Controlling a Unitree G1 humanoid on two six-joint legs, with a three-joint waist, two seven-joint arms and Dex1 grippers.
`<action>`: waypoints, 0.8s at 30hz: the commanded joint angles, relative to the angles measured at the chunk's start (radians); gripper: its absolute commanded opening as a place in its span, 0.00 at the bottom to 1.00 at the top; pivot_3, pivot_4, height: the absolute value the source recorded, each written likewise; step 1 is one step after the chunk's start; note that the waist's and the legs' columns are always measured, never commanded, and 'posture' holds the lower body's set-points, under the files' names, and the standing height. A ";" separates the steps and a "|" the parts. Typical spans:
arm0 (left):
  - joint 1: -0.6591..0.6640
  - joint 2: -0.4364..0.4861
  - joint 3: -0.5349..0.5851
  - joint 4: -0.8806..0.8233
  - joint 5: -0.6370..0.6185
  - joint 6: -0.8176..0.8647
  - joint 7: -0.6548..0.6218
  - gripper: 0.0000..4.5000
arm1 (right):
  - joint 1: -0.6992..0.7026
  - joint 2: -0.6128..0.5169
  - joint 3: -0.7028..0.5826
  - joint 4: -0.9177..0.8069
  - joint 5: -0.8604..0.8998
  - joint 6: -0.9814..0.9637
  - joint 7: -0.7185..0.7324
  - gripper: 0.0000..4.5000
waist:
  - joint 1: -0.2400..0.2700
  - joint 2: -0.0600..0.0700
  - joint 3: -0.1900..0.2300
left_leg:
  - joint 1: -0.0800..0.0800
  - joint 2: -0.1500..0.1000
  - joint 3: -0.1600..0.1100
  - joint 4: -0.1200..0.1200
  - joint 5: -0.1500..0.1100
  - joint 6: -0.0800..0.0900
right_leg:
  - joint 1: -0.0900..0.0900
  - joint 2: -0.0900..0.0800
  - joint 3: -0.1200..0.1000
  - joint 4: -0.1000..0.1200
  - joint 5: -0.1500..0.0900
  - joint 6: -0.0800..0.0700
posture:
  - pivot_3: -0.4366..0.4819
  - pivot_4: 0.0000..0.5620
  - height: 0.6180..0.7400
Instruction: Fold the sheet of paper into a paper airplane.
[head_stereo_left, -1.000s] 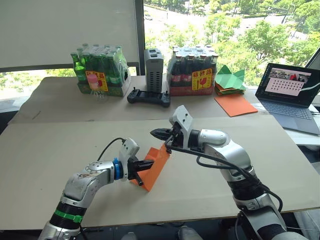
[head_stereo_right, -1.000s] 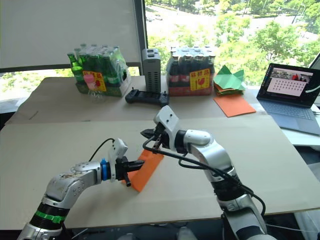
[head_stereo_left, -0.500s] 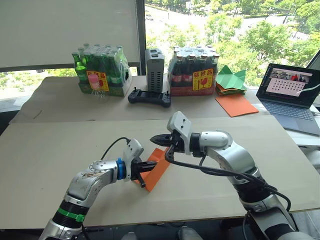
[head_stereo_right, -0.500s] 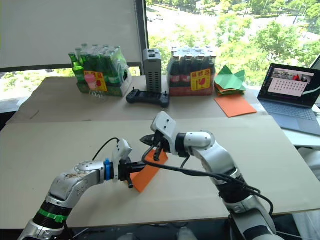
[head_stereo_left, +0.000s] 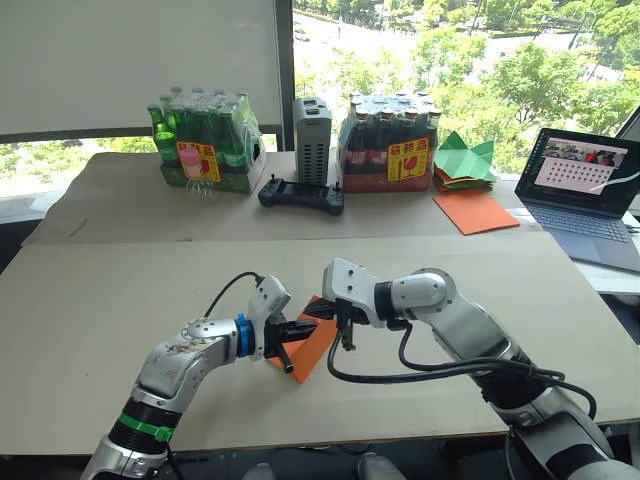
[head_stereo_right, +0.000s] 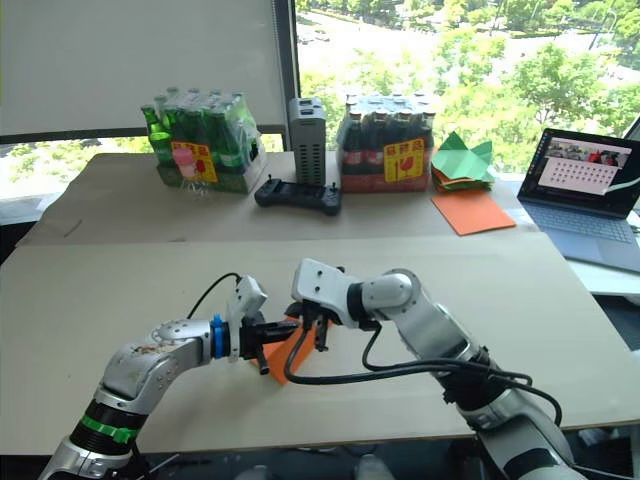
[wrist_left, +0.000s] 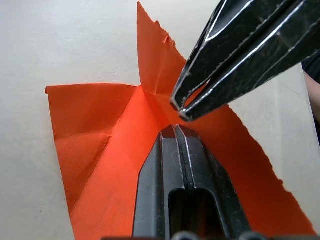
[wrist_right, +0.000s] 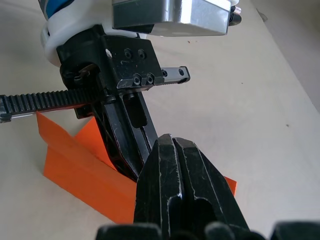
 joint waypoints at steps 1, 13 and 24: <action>-0.014 -0.006 0.006 -0.017 0.003 -0.019 -0.003 0.00 | -0.024 -0.006 -0.004 -0.020 -0.013 -0.030 0.021 0.00 | 0.000 0.000 0.000 | 0.000 0.000 0.000 0.000 0.000 0.000 | 0.000 0.000 0.000 0.000 0.000 0.000 | 0.48 0.27 1.00; -0.013 -0.010 0.009 -0.007 0.012 -0.025 -0.006 0.00 | 0.002 -0.061 0.003 -0.049 -0.054 -0.055 0.086 0.00 | 0.001 0.000 0.000 | 0.000 0.000 0.000 0.001 0.000 0.000 | 0.000 0.000 0.000 0.000 0.000 0.000 | 0.48 0.27 1.00; -0.012 -0.013 0.010 0.000 0.020 -0.027 -0.010 0.00 | 0.016 -0.098 0.003 -0.076 -0.074 -0.071 0.112 0.00 | 0.001 0.000 0.000 | -0.001 0.000 0.000 0.003 0.000 0.000 | 0.001 0.000 0.000 0.001 0.000 0.001 | 0.48 0.27 1.00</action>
